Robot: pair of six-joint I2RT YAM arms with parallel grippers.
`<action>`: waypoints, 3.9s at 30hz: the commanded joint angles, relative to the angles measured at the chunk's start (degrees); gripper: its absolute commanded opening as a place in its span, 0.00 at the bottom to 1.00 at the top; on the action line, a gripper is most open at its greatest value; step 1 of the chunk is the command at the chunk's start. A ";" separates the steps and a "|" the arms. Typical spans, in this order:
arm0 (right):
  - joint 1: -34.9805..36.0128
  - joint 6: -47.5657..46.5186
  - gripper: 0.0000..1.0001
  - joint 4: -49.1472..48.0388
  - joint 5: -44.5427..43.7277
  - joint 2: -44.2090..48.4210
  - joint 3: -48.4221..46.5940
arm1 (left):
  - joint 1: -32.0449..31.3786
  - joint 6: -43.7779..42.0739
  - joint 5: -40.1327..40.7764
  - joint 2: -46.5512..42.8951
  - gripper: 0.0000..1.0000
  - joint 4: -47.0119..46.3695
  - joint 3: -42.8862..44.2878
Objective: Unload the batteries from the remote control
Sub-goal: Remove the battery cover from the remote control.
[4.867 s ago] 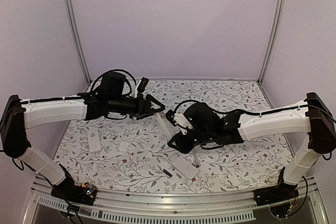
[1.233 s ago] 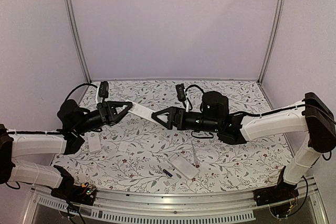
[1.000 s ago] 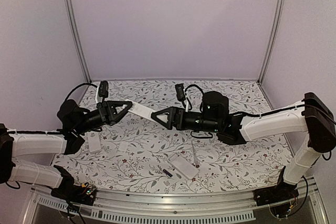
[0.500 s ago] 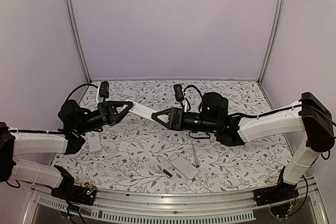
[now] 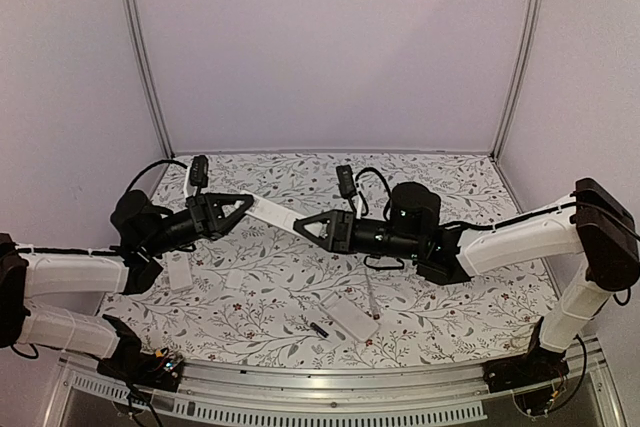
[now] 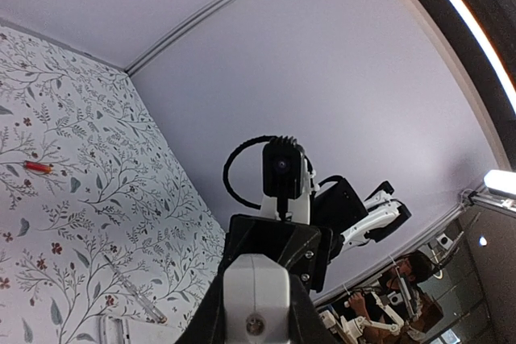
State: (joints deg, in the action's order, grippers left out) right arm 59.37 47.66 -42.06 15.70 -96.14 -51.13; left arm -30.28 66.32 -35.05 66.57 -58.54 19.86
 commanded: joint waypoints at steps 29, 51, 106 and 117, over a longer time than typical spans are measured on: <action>0.12 0.10 0.70 0.21 0.18 -1.36 -3.40 | -0.49 1.45 -0.39 -1.00 0.00 -4.91 -0.08; 0.02 3.71 0.23 -0.03 -2.04 -0.69 1.13 | -0.40 1.97 -0.20 -1.97 0.00 -5.34 -0.04; -1.15 6.03 0.13 -1.50 -2.01 3.67 7.34 | 2.67 -1.93 2.15 -3.55 0.00 1.81 -3.20; -1.37 6.35 0.20 -2.91 -0.79 3.35 7.46 | 2.86 -3.20 2.48 -4.43 0.00 4.79 -3.42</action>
State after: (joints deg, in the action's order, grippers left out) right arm 58.89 54.28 -45.43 16.05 -93.27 -44.97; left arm -28.49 65.69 -34.33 62.87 -55.72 17.17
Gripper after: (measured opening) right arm 0.199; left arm 0.175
